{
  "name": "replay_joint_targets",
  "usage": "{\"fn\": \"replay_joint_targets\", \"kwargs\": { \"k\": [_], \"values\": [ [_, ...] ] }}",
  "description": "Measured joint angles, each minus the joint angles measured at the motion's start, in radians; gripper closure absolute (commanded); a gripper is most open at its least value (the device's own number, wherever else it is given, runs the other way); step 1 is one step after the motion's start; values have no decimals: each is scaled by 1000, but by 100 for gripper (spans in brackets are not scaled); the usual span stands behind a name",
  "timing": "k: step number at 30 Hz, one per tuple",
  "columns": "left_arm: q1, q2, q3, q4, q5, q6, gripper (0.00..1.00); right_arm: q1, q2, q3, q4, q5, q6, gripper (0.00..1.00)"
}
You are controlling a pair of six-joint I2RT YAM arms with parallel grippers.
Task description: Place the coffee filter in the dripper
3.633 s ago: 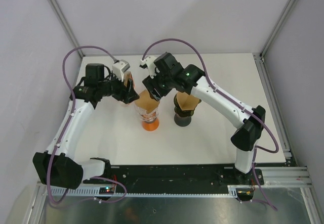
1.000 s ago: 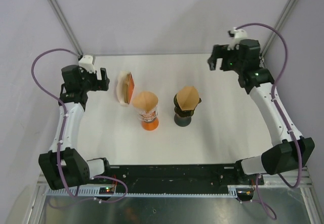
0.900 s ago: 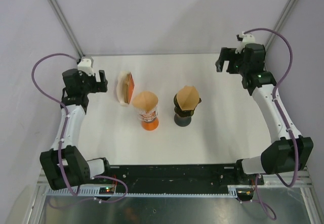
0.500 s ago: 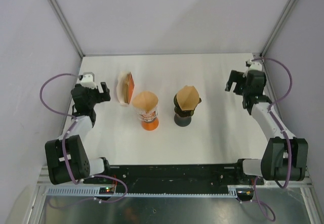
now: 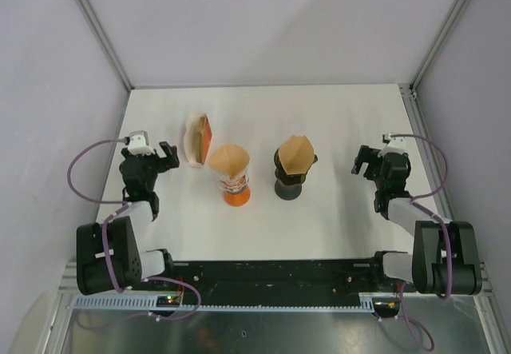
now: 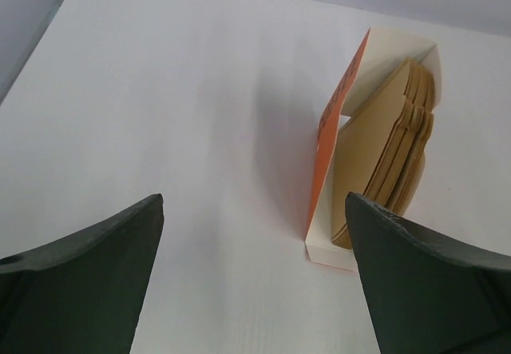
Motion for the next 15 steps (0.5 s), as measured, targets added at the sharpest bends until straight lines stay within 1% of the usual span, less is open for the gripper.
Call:
{"fn": "replay_joint_targets", "kwargs": {
  "k": [2,5,6,8,15],
  "values": [
    [-26,-22,-27,31,-31,6,0,0,0,-48,63,0,-4,1],
    [-97,-38,-88,90,-90,35,0,0,0,-103,138,0,-11,1],
    [-130,-37,-101,97,-100,42,0,0,1,-126,173,0,-15,1],
    [-164,-34,-125,109,-126,58,0,0,1,-150,210,-2,-20,1],
    [-172,11,-128,165,-203,81,0,-1,1,-182,322,-4,-35,1]
  ]
}}
